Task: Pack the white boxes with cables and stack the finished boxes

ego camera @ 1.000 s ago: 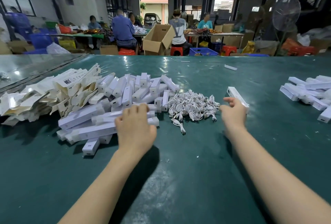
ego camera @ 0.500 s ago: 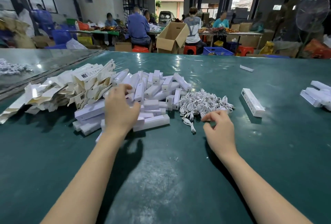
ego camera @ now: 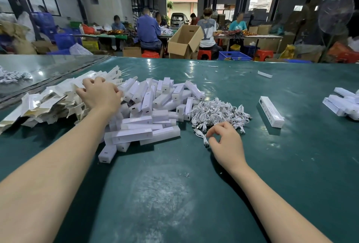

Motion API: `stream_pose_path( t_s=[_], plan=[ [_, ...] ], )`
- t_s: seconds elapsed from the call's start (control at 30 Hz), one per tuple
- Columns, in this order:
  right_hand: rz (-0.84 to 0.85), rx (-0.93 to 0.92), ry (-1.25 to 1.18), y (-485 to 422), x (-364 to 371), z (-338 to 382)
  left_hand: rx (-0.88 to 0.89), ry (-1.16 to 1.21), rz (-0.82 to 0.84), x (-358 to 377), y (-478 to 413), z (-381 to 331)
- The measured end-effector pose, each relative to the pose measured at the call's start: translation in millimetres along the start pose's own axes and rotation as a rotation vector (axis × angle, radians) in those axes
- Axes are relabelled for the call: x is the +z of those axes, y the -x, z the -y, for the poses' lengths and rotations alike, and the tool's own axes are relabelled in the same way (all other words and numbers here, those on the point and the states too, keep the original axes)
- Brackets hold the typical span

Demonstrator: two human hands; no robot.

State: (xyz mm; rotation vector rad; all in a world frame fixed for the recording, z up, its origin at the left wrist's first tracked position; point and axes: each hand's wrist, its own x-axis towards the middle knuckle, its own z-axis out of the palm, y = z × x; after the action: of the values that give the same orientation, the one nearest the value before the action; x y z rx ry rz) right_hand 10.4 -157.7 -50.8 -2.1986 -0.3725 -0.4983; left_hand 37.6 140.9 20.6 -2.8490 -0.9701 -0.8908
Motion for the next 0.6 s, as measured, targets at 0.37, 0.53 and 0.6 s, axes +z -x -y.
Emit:
stream_pose_path(
  t_s=[0.37, 0.53, 0.6],
  plan=[
    [0.053, -0.009, 0.026, 0.3, 2.9, -0.1, 0.166, 0.047, 0.257, 6.6, -8.7, -13.4],
    [0.087, -0.007, 0.035, 0.6, 2.8, 1.2, 0.146, 0.105, 0.185, 13.5, -10.8, -4.4],
    [0.092, -0.003, 0.028, 0.7, 2.1, 1.8, 0.122, 0.202, 0.100, 16.0, -12.7, 0.6]
  ],
)
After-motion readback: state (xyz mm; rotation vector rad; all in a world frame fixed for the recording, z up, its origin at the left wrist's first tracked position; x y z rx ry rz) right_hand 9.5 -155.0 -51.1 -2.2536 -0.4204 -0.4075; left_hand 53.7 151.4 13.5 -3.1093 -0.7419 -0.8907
